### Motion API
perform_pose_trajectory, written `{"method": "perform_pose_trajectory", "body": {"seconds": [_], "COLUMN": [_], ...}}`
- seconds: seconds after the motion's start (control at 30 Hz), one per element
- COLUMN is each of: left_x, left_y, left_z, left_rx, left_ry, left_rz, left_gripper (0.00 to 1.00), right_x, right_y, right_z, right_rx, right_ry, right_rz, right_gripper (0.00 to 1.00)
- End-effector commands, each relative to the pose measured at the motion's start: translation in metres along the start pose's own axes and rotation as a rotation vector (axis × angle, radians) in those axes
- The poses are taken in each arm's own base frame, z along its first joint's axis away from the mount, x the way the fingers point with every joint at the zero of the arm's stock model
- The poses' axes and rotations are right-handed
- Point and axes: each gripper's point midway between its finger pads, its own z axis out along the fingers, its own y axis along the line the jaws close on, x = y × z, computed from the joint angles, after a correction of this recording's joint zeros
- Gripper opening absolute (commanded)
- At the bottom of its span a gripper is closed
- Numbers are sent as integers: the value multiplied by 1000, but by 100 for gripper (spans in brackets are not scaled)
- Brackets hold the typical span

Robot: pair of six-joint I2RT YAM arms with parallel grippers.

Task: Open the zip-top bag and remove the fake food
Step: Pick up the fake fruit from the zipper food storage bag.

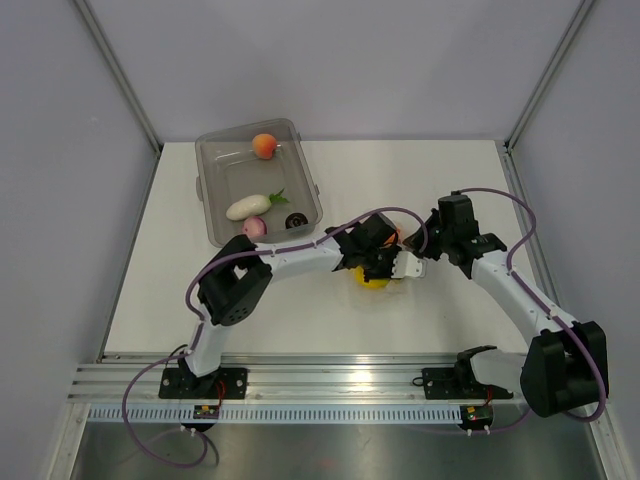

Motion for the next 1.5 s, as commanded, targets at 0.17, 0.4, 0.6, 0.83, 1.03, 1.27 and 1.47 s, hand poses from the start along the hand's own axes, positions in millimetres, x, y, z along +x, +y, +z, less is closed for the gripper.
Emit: {"method": "perform_pose_trajectory", "body": {"seconds": [0.17, 0.4, 0.6, 0.83, 1.03, 1.27, 1.47], "left_x": [-18, -23, -22, -30, -45, -65, -72], "left_y": [5, 49, 66, 66, 56, 46, 52], "left_z": [-39, -59, -73, -91, -101, -114, -135], "left_rx": [-87, -348, -411, -406, -359, -315, -364], "left_ry": [-34, -37, -92, -187, -269, -379, -476], "left_rz": [-90, -237, -353, -365, -324, -286, -323], "left_gripper": [0, 0, 0, 0, 0, 0, 0], "right_x": [-30, -30, -35, -39, -40, -37, -34], "right_y": [3, 4, 0, -9, -11, -8, -6], "right_z": [-6, -6, -9, -8, -7, -2, 2], "right_rx": [-1, -2, 21, 73, 88, 70, 57], "right_ry": [-113, -112, -140, -166, -165, -142, -122], "right_rz": [9, 2, 2, 12, 10, 4, -7], "right_gripper": [0, 0, 0, 0, 0, 0, 0]}}
